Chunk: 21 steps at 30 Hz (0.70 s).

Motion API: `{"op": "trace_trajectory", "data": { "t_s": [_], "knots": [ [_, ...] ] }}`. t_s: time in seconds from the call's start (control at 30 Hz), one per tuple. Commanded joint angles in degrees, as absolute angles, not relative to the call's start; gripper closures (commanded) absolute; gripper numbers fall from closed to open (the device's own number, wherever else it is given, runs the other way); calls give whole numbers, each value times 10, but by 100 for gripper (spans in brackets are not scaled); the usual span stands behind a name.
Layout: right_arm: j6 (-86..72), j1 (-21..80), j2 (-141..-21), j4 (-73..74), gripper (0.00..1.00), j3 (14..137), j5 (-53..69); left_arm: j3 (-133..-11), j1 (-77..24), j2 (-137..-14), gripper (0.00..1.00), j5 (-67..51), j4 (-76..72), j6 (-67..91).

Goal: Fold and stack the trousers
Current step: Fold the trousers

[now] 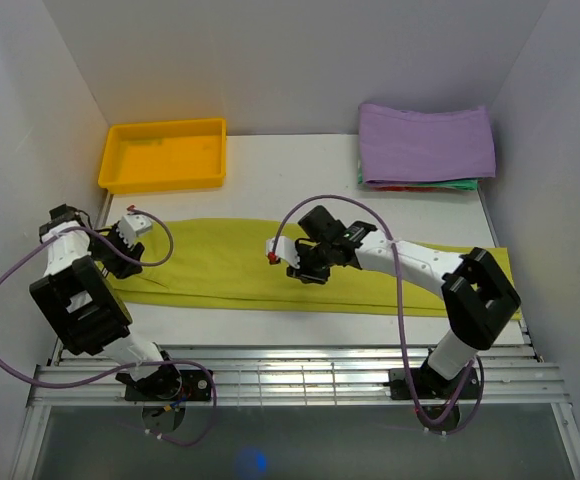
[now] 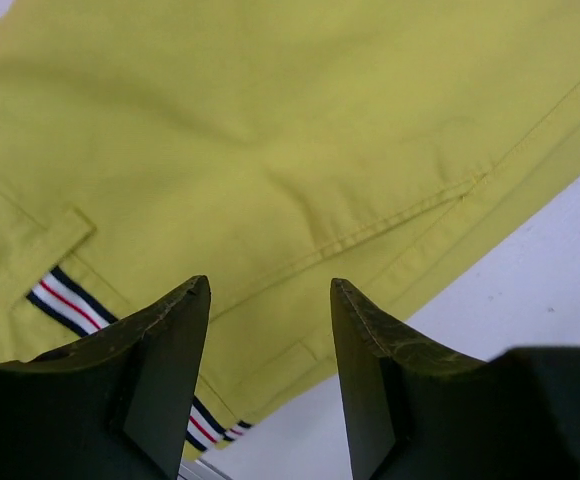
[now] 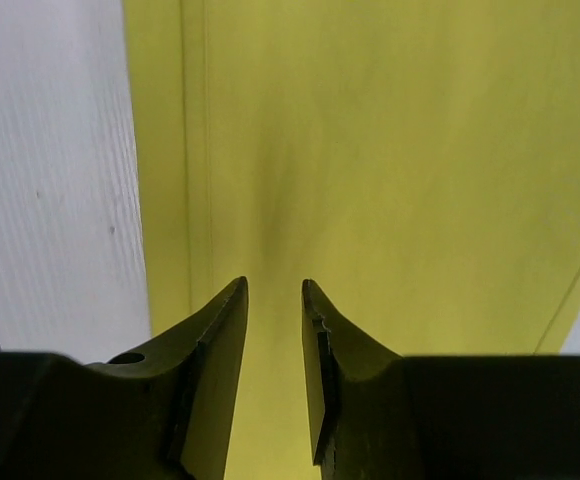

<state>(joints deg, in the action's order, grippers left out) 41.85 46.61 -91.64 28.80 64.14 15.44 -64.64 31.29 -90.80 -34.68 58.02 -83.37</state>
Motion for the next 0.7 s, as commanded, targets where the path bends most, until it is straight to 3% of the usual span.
{"op": "trace_trajectory", "data": {
  "t_s": [0.0, 0.3, 0.67],
  "knots": [
    [366, 524, -954, 230, 66, 681, 128, -645, 352, -893, 37, -388, 635, -862],
    [366, 571, -1011, 194, 68, 657, 91, -565, 361, -835, 37, -382, 623, -957],
    [385, 577, -1036, 184, 66, 628, 74, -605, 365, -874, 37, -384, 612, -918]
  ]
}}
